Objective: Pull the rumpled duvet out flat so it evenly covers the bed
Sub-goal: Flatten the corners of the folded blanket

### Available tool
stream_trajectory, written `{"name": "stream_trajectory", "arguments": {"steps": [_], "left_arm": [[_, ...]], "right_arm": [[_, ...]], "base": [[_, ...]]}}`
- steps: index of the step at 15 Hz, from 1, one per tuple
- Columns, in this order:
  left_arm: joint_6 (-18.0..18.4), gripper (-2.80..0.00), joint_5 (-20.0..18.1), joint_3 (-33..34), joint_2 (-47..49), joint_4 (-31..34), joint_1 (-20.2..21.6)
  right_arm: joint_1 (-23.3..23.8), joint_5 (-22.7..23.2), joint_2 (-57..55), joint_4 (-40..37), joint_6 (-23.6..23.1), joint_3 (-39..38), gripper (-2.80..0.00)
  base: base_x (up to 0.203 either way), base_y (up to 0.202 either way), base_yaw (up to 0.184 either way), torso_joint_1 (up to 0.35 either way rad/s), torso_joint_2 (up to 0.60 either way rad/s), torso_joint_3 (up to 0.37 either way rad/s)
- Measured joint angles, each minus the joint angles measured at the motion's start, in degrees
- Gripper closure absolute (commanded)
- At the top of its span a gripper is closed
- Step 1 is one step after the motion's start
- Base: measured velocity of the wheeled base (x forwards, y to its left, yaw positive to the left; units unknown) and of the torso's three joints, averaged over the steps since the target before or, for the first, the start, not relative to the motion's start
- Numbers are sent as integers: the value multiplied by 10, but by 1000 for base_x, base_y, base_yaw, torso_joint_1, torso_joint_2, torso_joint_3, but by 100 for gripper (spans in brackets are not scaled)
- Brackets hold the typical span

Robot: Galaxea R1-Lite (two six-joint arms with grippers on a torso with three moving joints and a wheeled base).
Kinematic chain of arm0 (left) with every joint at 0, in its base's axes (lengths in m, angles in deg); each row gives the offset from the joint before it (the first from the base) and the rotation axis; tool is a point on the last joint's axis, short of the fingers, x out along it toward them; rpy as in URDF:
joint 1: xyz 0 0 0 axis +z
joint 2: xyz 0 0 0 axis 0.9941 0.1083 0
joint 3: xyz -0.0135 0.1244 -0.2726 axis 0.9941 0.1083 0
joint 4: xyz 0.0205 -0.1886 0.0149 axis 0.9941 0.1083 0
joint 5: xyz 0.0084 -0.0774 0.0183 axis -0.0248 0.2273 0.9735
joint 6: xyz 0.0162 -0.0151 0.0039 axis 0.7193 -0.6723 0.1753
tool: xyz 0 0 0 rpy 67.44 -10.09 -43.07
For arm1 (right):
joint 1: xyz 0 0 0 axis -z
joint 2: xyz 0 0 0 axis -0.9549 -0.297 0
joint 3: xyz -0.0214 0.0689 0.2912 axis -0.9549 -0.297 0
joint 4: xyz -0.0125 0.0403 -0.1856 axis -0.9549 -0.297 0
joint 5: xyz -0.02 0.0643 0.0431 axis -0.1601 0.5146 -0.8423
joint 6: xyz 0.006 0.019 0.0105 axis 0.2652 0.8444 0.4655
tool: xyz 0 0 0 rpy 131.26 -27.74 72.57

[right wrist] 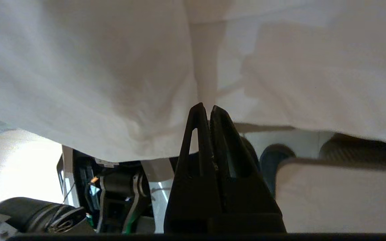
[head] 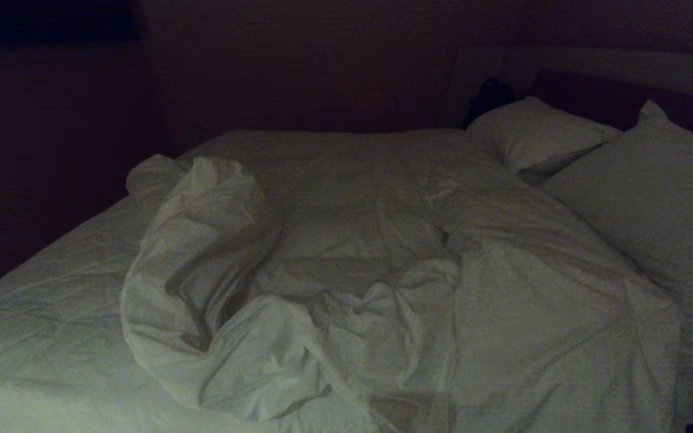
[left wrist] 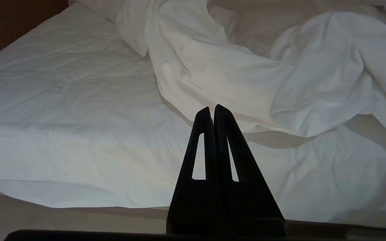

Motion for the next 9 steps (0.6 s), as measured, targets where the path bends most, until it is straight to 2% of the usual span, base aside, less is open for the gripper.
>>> {"name": "stream_trajectory", "arguments": {"steps": [3, 4, 9], "left_arm": [[0, 0, 0, 0, 0, 0, 0], [0, 0, 0, 0, 0, 0, 0], [0, 0, 0, 0, 0, 0, 0]], "right_arm": [[0, 14, -3, 18, -12, -18, 0], [0, 19, -3, 24, -15, -24, -280], [0, 27, -3, 33, -23, -32, -280]], "base": [[0, 0, 0, 0, 0, 0], [0, 0, 0, 0, 0, 0], [0, 0, 0, 0, 0, 0]]}}
